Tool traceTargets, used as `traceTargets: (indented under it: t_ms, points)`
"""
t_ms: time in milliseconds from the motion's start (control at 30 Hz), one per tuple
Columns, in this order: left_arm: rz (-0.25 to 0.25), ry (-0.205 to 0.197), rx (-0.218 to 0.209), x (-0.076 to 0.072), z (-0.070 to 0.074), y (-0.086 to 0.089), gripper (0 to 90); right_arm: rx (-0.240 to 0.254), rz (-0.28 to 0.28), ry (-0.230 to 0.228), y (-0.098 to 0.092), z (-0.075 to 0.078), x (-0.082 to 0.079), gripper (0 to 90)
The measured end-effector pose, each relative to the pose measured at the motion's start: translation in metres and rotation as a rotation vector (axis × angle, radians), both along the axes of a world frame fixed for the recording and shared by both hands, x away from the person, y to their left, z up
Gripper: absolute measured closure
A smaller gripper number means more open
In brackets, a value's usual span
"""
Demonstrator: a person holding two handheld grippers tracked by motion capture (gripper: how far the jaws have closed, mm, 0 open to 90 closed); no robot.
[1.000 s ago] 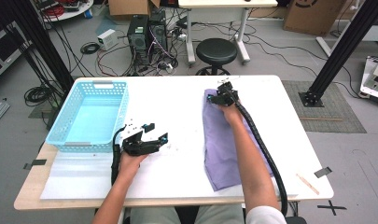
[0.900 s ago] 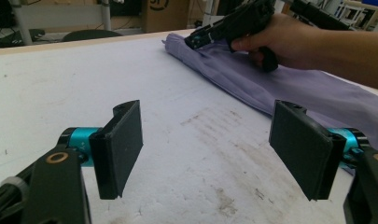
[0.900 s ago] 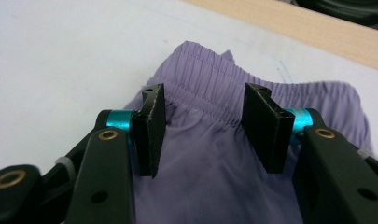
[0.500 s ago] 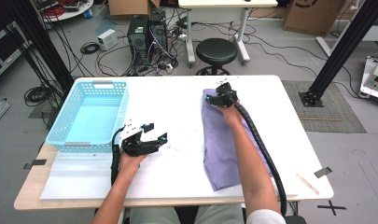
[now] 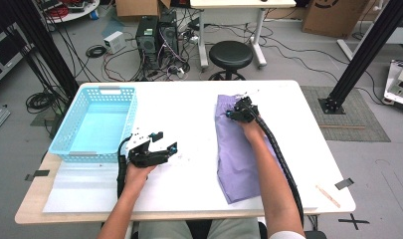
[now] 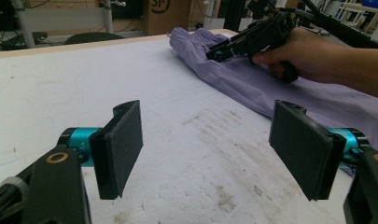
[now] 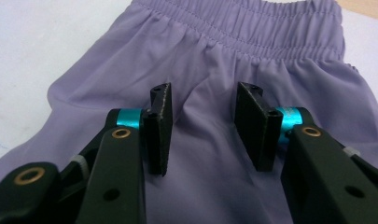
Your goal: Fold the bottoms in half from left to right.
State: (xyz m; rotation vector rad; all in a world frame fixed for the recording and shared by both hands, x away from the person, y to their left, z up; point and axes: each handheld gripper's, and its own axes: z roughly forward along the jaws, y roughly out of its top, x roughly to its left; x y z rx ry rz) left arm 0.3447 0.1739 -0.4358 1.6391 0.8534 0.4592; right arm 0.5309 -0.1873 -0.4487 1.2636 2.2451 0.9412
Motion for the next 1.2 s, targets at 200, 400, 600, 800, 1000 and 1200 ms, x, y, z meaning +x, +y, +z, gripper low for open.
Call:
traceTargets:
  t_ms: [200,400,600,800,1000,1200]
  points:
    - [0.004,-0.004,-0.001,-0.001,0.001,0.003,25.9,0.046,0.009,-0.005,-0.002,0.015,-0.006,47.6]
    - [0.003,-0.003,-0.004,0.0,0.001,0.001,25.9,0.058,0.065,-0.066,0.02,0.025,-0.011,49.1]
    - [-0.003,-0.001,-0.002,0.0,0.0,0.0,25.9,-0.028,0.052,-0.013,0.031,0.0,-0.011,48.9]
    - [0.002,0.0,0.0,0.001,0.0,0.001,25.9,0.008,0.079,0.005,0.023,0.011,-0.015,45.5]
    - [0.002,-0.001,-0.002,-0.001,0.001,0.001,25.9,-0.034,-0.018,-0.048,-0.019,0.028,-0.021,56.3]
    - [-0.002,-0.002,-0.002,0.0,0.0,-0.001,25.9,-0.058,-0.07,0.046,-0.051,0.007,-0.02,60.8]
